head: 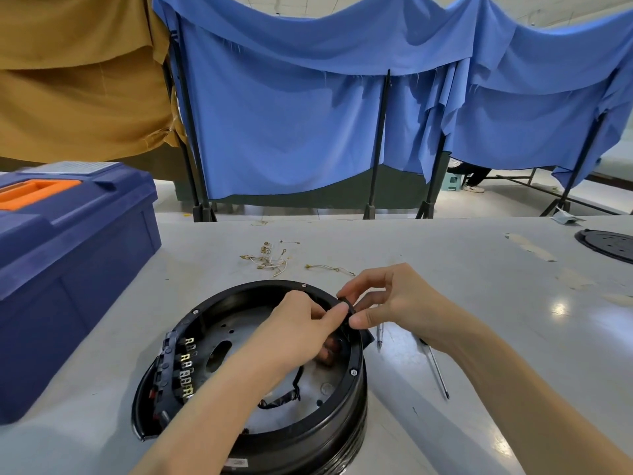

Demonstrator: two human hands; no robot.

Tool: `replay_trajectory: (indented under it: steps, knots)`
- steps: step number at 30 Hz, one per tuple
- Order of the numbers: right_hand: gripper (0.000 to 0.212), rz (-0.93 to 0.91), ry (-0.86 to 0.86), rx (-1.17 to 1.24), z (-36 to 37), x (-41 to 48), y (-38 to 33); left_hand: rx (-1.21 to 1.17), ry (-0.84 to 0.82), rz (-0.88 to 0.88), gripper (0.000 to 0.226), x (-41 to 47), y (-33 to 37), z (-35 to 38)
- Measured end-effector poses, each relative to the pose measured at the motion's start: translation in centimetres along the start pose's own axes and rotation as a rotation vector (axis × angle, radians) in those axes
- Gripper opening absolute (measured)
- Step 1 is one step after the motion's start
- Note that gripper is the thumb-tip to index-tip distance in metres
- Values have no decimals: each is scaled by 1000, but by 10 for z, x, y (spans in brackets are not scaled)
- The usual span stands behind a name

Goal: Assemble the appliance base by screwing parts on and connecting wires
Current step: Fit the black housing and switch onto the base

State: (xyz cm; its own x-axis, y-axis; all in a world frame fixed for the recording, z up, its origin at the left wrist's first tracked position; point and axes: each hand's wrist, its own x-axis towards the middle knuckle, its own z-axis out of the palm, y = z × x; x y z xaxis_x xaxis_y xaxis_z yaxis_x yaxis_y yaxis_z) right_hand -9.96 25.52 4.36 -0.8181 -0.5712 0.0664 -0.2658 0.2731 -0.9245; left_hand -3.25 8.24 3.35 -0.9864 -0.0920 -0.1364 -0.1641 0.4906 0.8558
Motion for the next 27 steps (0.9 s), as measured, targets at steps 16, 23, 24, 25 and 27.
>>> replay_trajectory:
  steps: [16,23,24,25,27]
  knots:
    - [14,44,-58,219,1,0,11,-328,-145,-174,30,16,3,-2]
    - [21,118,-98,244,0,2,11,-350,-140,-178,30,16,1,-1]
    - [20,120,-99,245,0,2,12,-339,-141,-180,31,16,0,-1]
    - [20,121,-98,244,0,2,12,-328,-142,-183,33,16,0,-1]
    - [19,118,-94,245,-1,3,12,-314,-143,-188,35,16,-1,-1]
